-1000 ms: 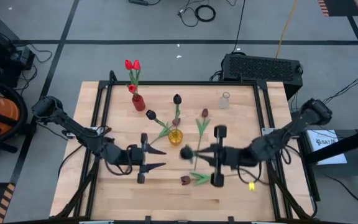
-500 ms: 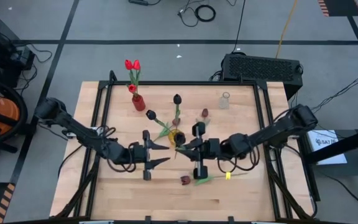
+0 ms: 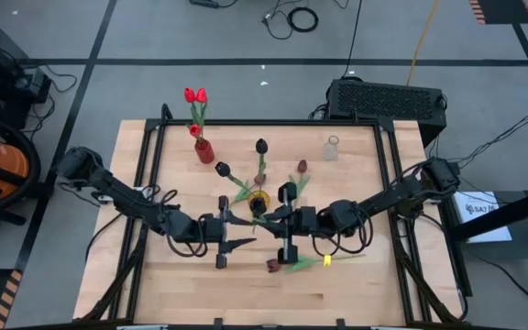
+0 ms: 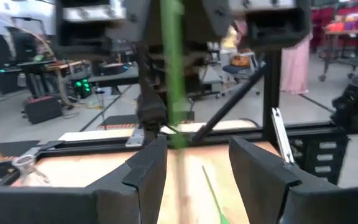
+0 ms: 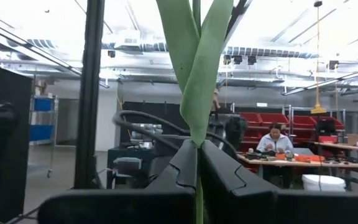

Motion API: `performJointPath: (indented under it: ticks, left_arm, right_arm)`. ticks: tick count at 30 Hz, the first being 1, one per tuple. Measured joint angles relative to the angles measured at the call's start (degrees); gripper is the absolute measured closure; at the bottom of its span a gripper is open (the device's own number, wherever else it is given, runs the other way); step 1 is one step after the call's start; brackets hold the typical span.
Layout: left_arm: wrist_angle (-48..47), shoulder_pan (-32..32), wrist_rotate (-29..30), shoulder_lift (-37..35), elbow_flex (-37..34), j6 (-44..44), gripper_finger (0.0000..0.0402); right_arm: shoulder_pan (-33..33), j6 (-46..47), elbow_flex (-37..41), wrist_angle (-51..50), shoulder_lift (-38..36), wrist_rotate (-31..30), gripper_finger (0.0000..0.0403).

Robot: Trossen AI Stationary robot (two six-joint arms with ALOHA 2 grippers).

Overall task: Sort flowers into vase by color
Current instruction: Put the black flower into the yellow vase

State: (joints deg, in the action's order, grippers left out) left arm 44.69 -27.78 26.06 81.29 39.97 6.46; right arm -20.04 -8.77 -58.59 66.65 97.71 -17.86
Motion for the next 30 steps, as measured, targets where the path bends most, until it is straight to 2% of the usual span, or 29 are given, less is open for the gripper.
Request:
performJointPath:
  ticks: [3,6,9,13,15,18,22,26,30]
  left_arm:
    - [-0.11,0.50,-0.56,1.18,0.00,-0.05,0.0231]
    - [-0.24,1.16,-1.78,2.43,0.00,-0.06,0.0258]
    - [-0.52,1.58,-3.31,2.87,0.00,-0.04,0.0302]
    - [-0.87,1.91,-1.65,2.66,-0.02,0.03,0.0371]
    - [-0.90,2.00,-1.09,2.54,-0.02,0.11,0.0390]
    - [-1.32,1.89,-0.39,2.54,-0.02,0.13,0.0386]
    - [-2.50,1.91,0.00,2.50,-0.02,0.33,0.0383]
    - [-4.52,1.89,0.05,2.36,-0.02,0.19,0.0383]
    - [-7.25,1.89,0.09,2.11,-0.02,0.05,0.0383]
  right_arm:
    - [0.74,0.43,0.00,-0.11,0.00,-0.01,0.0403]
    - [0.97,0.49,0.00,-0.50,0.00,-0.03,0.0403]
    - [0.95,0.35,0.00,-0.84,0.00,-0.01,0.0403]
    - [0.96,0.31,0.00,-1.51,0.00,0.05,0.0403]
    - [0.95,0.58,-0.02,-1.93,-0.09,0.06,0.0402]
    - [0.73,0.83,-0.02,-2.28,-0.11,0.05,0.0395]
    - [-0.21,2.00,-0.02,-4.51,-0.24,-0.68,0.0359]
    - [-1.36,4.80,-0.02,-12.15,-1.97,-4.53,0.0311]
    - [-1.61,8.42,-0.02,-23.54,-4.35,-4.68,0.0267]
